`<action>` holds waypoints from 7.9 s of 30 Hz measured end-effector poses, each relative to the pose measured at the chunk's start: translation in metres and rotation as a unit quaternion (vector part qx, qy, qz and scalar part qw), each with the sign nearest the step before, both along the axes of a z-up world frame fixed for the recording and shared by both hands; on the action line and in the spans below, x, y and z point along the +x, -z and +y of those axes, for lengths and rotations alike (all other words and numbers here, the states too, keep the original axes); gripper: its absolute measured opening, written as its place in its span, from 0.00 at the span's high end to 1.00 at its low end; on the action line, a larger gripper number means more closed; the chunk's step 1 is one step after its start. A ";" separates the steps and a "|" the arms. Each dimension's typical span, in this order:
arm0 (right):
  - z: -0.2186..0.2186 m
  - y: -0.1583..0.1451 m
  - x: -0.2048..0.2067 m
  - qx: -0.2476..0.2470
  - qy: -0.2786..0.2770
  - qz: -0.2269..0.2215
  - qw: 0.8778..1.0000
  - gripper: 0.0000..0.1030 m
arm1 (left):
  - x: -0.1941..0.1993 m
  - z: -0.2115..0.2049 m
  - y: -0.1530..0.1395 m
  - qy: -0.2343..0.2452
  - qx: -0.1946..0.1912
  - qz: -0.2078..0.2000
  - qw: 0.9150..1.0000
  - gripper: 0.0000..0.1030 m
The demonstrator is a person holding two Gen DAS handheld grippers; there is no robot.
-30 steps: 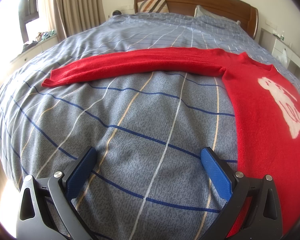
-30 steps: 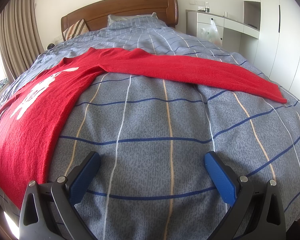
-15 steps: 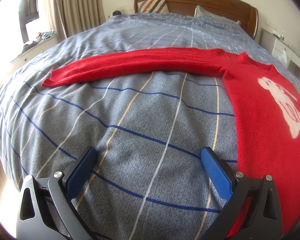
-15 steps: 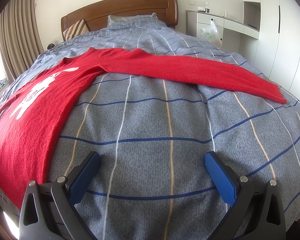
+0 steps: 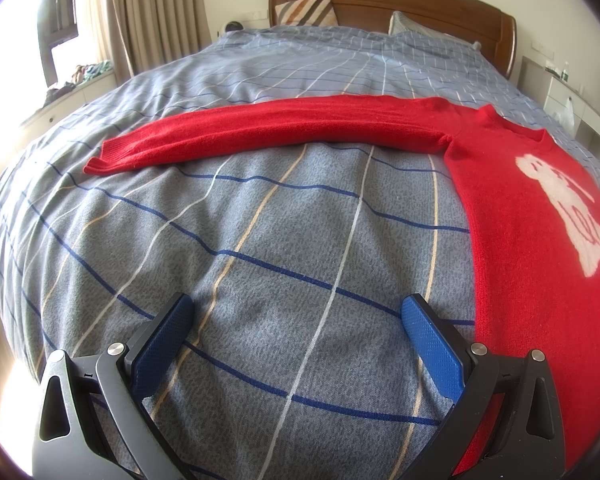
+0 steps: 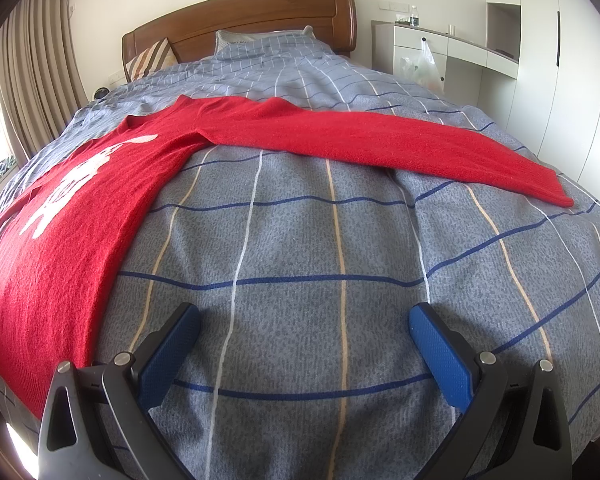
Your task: Fold small clothes
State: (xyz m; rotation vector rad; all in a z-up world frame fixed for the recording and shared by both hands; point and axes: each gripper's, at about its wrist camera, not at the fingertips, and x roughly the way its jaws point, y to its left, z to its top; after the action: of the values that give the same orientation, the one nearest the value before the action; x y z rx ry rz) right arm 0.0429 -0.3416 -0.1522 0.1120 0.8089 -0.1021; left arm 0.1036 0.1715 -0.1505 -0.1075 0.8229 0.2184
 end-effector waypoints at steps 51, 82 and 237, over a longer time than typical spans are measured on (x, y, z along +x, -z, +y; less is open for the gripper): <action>0.000 0.000 0.000 -0.001 0.001 -0.001 1.000 0.00 | 0.000 -0.001 0.001 0.000 0.001 -0.001 1.000 0.00; -0.002 -0.001 0.003 -0.007 0.003 -0.007 1.000 0.00 | 0.000 -0.001 0.000 -0.001 -0.001 0.000 1.000 0.00; -0.025 -0.002 0.059 -0.019 -0.026 -0.029 0.999 0.04 | 0.094 0.212 -0.004 -0.204 -0.208 0.007 0.957 0.83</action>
State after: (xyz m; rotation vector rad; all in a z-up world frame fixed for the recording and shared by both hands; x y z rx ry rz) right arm 0.1015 -0.3662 -0.1504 0.0578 0.7519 -0.0657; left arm 0.1975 0.3832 -0.1465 -0.6774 0.8458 0.4319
